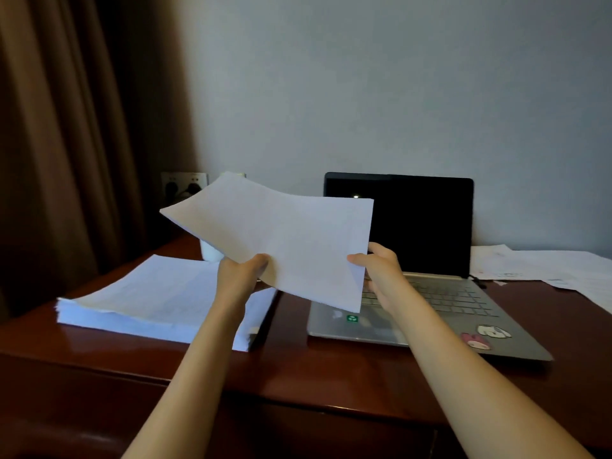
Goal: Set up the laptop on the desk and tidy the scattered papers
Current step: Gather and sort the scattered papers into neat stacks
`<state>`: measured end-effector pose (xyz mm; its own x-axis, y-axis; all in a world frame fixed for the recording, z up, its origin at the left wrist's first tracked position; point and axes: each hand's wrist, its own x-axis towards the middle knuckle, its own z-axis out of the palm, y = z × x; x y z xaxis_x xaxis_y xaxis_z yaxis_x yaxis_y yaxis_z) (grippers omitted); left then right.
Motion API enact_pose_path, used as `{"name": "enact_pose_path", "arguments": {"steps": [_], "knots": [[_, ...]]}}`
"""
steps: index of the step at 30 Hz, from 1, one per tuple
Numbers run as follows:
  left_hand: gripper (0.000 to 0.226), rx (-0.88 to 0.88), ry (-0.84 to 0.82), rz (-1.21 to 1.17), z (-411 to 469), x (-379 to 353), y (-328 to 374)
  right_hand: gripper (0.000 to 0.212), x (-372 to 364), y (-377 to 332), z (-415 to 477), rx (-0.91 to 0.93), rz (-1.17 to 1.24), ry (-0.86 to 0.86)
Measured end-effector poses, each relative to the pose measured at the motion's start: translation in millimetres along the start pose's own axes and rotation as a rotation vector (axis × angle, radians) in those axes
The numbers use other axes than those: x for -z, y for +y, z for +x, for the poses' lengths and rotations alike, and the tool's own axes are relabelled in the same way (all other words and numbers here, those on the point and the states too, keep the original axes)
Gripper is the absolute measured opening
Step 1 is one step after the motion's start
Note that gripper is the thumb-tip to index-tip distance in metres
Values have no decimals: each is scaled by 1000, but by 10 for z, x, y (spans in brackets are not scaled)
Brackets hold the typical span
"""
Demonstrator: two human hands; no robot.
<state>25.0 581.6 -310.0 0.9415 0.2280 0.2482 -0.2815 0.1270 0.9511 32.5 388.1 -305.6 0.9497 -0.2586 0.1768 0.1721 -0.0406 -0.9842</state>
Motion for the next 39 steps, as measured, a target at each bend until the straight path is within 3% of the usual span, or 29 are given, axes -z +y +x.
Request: {"name": "enact_pose_path", "arguments": {"steps": [5,13,18,24,26,28,30,33,39], "knots": [[29,15,139,48,90,452,-8,13,-449,60,49,-71,-61,-115],[37,12,328,280,156,925,-146,11,-984,199,19,-186,-150,-192],[42,31,369,452,194,1083,-288,25,-1152,308,-39,-276,-123,-197],[53,40,369,662,185,1149,-367,17,-1258,389,18,-324,-207,-180],[67,11,389,749,197,1142,-379,8,-1249,430,43,-292,-299,-168],[79,-12,415,909,200,1130,-393,18,-1236,476,59,-198,-452,-162],[84,-18,442,1103,184,1109,-401,29,-1229,491,49,-96,-561,-169],[84,-32,465,1282,158,1053,-374,21,-1207,476,36,-2,-693,-205],[75,-63,174,1435,196,763,-197,3,-1024,424,75,146,-779,-151]]}}
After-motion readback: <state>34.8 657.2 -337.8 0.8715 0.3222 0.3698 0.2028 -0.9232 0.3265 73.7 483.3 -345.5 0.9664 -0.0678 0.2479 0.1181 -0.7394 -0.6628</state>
